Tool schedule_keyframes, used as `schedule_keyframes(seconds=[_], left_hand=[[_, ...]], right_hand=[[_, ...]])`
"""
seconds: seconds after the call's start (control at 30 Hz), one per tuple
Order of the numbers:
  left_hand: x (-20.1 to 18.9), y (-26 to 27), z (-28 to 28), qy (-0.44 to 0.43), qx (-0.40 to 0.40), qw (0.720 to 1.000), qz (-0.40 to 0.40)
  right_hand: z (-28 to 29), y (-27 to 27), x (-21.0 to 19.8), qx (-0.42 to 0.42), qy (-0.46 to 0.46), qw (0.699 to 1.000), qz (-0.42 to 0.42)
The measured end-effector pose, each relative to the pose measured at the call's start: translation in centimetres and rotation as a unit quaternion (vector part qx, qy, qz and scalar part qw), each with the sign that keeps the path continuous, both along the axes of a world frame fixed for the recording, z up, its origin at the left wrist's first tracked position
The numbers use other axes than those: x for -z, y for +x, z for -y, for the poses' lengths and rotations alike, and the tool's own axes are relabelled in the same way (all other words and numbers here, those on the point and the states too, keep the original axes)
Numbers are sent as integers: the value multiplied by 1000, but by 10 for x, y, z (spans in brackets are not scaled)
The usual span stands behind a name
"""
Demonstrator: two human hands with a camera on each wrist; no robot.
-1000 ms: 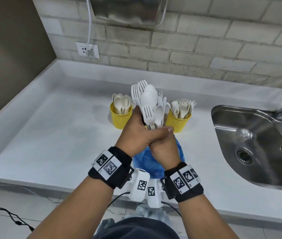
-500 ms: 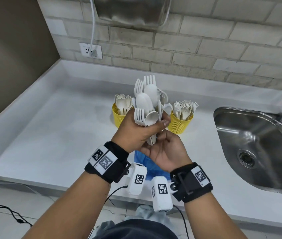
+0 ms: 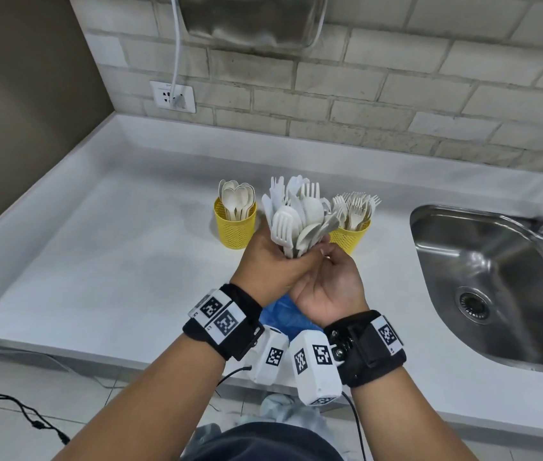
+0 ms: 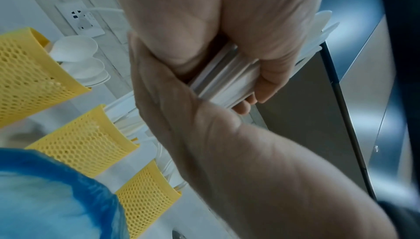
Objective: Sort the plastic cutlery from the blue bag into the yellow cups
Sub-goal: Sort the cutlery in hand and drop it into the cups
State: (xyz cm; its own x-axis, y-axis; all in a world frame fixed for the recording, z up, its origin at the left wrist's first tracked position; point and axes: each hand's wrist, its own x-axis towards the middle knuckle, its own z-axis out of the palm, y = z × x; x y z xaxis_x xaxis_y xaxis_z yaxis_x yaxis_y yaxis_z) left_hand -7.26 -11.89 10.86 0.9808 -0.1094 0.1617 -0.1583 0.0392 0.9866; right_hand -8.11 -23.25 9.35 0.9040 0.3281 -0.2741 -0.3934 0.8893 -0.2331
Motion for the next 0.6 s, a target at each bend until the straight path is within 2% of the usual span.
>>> schedule_keyframes(seconds=[0.2,0.33,0.43,0.5,0.6], left_hand=[[9,5,8,10,-18,1000,-12],[5,2,9,4,-14,1000,-19],[-2,2,4,16,8,1000,-15],[-9,5,-2,37,34,999,1],[-19,7,-9,54,15,997,51]], right_hand=[[-11,-2,-2,50,-47,997,-24],[-8,-4,-3,46,-67,996,-26],[-1,-6,0,19,-168,986,-7],[7,-6,2,22,-264,964,0],[26,-1,1,49,-367,929,26]])
